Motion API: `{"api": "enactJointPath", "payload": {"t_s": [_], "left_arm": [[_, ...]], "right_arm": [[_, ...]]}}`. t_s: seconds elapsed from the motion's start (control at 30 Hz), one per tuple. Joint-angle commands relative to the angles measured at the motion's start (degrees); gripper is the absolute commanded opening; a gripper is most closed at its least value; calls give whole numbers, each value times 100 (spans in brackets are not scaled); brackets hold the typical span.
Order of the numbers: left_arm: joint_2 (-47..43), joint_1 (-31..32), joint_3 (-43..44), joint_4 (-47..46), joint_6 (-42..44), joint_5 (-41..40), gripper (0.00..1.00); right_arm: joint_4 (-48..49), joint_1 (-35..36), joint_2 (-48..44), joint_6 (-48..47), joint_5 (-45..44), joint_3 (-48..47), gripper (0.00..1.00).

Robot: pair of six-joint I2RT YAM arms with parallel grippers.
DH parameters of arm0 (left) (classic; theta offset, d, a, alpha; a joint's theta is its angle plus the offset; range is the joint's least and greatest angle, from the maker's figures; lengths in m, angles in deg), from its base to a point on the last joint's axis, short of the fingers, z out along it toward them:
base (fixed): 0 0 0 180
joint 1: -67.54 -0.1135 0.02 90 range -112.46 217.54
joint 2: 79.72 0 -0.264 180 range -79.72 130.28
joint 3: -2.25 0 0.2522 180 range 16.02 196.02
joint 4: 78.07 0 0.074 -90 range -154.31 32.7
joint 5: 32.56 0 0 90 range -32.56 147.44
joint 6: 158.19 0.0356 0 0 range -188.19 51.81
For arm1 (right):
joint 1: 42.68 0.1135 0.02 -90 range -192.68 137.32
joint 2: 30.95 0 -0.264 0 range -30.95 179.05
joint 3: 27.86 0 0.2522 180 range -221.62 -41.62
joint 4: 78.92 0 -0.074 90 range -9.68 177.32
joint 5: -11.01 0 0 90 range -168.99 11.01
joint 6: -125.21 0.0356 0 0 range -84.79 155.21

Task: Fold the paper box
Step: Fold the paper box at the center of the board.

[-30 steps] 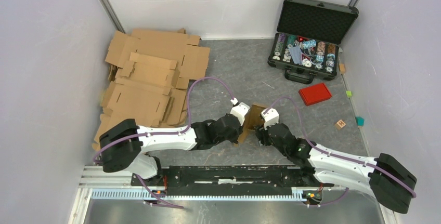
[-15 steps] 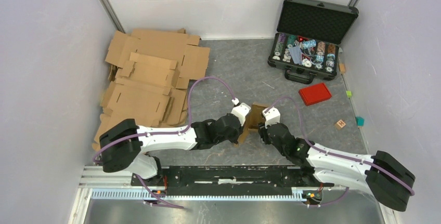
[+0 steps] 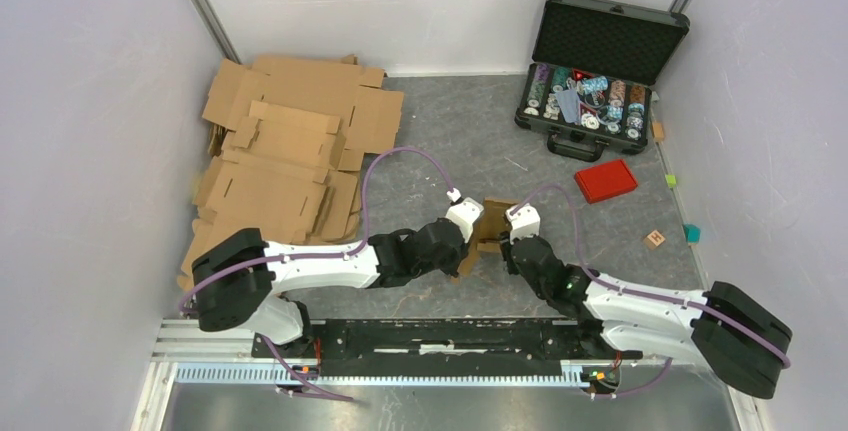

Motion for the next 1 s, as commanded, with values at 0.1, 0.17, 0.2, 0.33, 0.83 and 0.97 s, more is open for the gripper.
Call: {"api": "enactJointPath", "payload": {"t_s": [0.1,0.17,0.2,0.33,0.83,0.97], "left_arm": [[142,51,216,-274,81,542,2],[143,57,225,-296,66,571,2],[140,51,218,-305,49,580,2],[145,58,216,-335,10,605,2],[323,51,199,-725,-219,1024,2],[350,59,225,-769,-259,1084,2]], "right_arm": [[640,11,139,275,-138,53,35],[703,8,203,273,-148,55,34],[730,16,236,278,-152,57,34],[782,11,486,307,-203,-25,33],[701,14,1048,374,-266,-148,31],[748,15,1130,413,-208,-119,30]]}}
